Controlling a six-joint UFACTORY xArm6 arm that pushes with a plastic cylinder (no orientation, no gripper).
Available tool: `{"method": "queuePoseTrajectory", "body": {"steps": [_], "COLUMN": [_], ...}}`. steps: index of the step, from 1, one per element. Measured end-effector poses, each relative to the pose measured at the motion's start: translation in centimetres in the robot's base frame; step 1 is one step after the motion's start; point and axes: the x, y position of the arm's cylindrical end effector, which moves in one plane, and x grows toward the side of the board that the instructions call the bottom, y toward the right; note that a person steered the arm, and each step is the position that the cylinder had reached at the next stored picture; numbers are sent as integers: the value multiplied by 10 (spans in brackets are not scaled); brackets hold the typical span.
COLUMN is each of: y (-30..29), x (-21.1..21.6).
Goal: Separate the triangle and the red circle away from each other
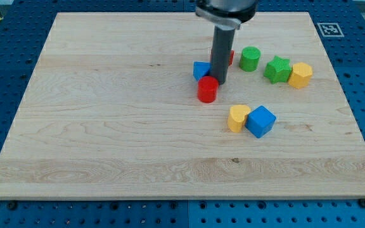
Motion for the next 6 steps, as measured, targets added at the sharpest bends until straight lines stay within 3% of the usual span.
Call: {"method": "queuePoseTrajectory", "body": {"steps": [1, 3, 6], "y": [0, -18, -19], "x": [12, -12, 55]}}
